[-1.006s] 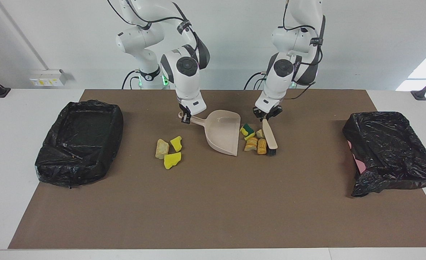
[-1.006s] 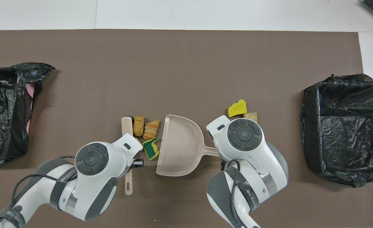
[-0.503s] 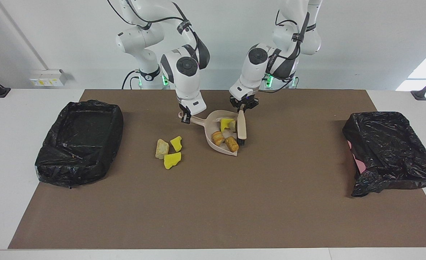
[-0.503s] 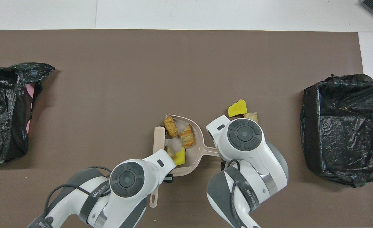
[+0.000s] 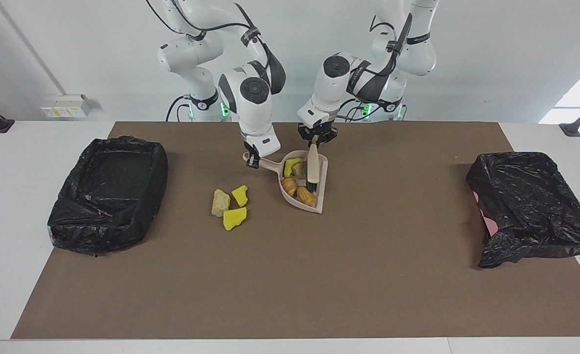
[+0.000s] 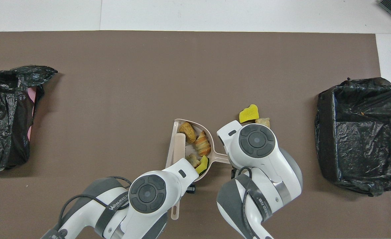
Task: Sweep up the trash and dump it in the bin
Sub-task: 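Brush the bread and sponge into the dustpan with the left gripper, then carry the dustpan to the bag and tip it with the right gripper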
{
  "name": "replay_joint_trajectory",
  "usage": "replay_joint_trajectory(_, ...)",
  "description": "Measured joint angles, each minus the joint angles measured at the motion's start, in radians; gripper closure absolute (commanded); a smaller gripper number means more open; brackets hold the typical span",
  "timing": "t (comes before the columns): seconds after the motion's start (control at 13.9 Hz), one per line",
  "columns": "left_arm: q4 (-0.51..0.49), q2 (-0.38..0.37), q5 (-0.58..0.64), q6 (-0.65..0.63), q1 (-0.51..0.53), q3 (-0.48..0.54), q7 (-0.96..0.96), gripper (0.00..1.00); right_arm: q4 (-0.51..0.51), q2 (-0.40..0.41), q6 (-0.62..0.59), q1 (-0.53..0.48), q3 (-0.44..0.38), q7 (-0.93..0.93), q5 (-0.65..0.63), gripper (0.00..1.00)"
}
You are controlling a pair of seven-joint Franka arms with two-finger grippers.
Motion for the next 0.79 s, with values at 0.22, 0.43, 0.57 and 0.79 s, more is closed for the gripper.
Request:
replay_joint_trajectory(0.22,0.031,0.004,0.000,-0.039,0.059,0.014,-0.008,1.00,0.019,0.000,-0.024,-0.013,-0.003,0.000,0.000,1.00)
replay_joint_trajectory(0.43,0.078,0.003,0.000,-0.122,0.146,0.020,-0.006,1.00,0.060,-0.021,-0.083,-0.081,-0.006,-0.005,-0.006,1.00)
replay_joint_trajectory(0.57,0.105,0.002,0.005,-0.176,0.178,0.020,-0.006,1.00,0.072,-0.057,-0.122,-0.152,-0.009,-0.052,-0.009,1.00)
replay_joint_trajectory(0.79,0.110,0.002,0.005,-0.213,0.188,0.020,-0.009,1.00,0.087,-0.129,-0.162,-0.292,-0.012,-0.166,-0.012,1.00)
